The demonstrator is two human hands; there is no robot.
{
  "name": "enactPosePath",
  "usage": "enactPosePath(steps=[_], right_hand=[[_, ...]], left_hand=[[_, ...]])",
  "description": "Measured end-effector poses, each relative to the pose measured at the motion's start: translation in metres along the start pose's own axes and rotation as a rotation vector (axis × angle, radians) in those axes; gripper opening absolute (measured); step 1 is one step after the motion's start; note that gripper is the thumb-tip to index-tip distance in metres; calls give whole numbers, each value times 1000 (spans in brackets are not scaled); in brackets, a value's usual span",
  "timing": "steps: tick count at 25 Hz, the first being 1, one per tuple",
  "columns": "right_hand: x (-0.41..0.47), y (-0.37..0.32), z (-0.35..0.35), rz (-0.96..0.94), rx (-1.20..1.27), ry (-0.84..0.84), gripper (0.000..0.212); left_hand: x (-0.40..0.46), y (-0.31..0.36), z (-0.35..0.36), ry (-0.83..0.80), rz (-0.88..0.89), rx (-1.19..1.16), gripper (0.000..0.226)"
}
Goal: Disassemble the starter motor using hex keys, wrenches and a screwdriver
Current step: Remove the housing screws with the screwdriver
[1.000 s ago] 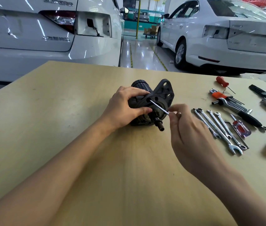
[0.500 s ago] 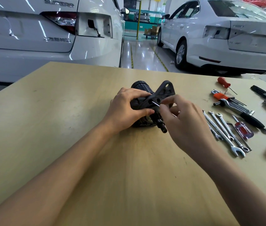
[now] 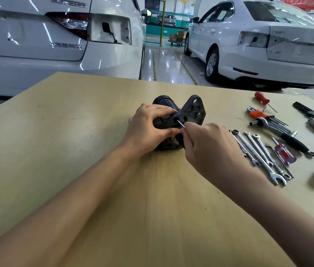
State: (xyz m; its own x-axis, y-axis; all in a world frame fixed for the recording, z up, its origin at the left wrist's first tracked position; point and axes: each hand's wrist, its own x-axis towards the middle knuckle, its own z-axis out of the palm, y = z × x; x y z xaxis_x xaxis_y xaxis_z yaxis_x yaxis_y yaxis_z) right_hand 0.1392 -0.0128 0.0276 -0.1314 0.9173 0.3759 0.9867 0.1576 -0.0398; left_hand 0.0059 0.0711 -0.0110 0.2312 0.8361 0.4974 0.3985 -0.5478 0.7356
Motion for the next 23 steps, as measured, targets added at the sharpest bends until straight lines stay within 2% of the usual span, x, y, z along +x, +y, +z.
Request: enactPosePath(steps=[2, 3, 4, 6, 8, 9, 10, 11, 12, 15, 17, 19, 23], right_hand=[[-3, 0, 1, -73, -181, -27, 13], [-6, -2, 0, -95, -250, -64, 17], [-9, -5, -4, -106, -312, -103, 32], [-6, 1, -9, -236, -458, 37, 50], [-2, 5, -17, -302, -602, 7, 46], [0, 7, -20, -314, -587, -39, 38], [-1, 13, -17, -308, -499, -87, 26], [-3, 19, -14, -225, -318, -85, 19], [-9, 20, -9, -100, -69, -35, 23], [-23, 15, 4, 380, 882, 75, 33], [-21, 15, 7, 624, 1279, -20, 34], [-18, 13, 8, 688, 1457, -83, 32], [-15, 11, 9, 692, 1546, -109, 31]], left_hand=[[0, 1, 0, 1, -5, 7, 51], [-1, 2, 0, 3, -9, 9, 51], [-1, 2, 1, 4, -11, 11, 51], [-1, 3, 1, 5, -14, 15, 50], [-1, 5, 0, 0, -14, 24, 49], [-1, 5, 0, -3, -16, 32, 48], [-1, 6, 0, -5, -22, 35, 47], [-1, 6, 0, -3, -31, 34, 46], [-1, 6, 0, 8, -38, 30, 46], [-3, 8, 2, 40, -42, 35, 47], [-4, 9, 5, 50, -38, 56, 48], [-5, 7, 7, 78, -35, 74, 47], [-7, 8, 9, 116, -35, 96, 46]])
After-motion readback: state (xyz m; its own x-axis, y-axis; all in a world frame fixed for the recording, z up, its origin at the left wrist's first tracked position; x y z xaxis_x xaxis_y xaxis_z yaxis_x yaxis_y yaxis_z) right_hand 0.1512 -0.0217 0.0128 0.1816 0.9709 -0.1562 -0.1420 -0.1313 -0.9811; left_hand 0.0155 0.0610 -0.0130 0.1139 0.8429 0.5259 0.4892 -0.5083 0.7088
